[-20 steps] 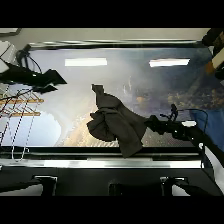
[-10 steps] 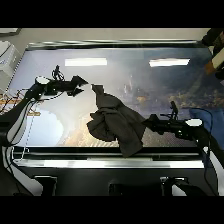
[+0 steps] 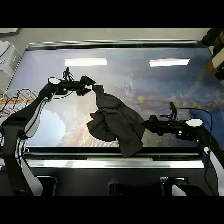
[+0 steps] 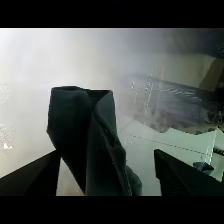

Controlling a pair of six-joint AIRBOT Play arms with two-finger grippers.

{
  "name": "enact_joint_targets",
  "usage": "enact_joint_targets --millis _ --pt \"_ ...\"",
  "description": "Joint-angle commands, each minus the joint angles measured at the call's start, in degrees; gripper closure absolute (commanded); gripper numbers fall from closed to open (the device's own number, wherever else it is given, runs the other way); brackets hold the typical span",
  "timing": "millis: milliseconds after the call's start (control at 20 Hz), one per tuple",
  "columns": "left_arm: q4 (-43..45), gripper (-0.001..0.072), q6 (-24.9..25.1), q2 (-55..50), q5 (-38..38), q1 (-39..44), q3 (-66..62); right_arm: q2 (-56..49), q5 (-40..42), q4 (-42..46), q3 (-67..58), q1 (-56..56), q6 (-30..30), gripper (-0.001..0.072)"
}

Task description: Fold the clothes and pants, and hang the long-sleeved shirts on hangers.

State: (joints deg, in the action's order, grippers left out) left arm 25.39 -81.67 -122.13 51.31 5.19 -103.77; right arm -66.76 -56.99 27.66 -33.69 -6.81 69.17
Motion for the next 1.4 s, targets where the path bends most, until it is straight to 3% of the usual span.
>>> enact_joint_targets --millis 0,200,450,650,900,1100,1350 --pt "-0.1 0.0237 -0.8 -1.0 1.4 1.3 -0.7 0.3 -0.1 0.0 0.0 0.1 0.6 0.0680" --pt "-0.1 0.0683 -0.8 -1.0 2.9 2.1 -0.7 1.7 -0.1 0.0 0.0 0.1 0.7 0.0680" --pt "0.2 0.0695 -0.8 1.9 6.8 -0.7 -3.5 7.4 0.8 2.3 -1.4 0.0 1.9 0.0681" --pt "9.5 0.0695 -3.0 9.8 11.2 -7.0 -14.3 14.3 5.8 16.9 -13.8 0.0 11.3 0.0682" --pt "23.5 0.0695 -6.0 29.8 10.1 -14.2 -15.9 19.1 9.0 33.2 -39.3 0.0 19.3 0.0681" --pt "26.6 0.0694 -5.8 46.9 8.2 -17.8 -15.9 20.3 6.4 30.9 -59.9 0.1 19.3 0.0681" --pt "29.6 0.0694 -6.5 64.3 7.7 -18.2 -15.7 20.7 -5.7 22.8 -77.1 0.1 22.1 0.0681"
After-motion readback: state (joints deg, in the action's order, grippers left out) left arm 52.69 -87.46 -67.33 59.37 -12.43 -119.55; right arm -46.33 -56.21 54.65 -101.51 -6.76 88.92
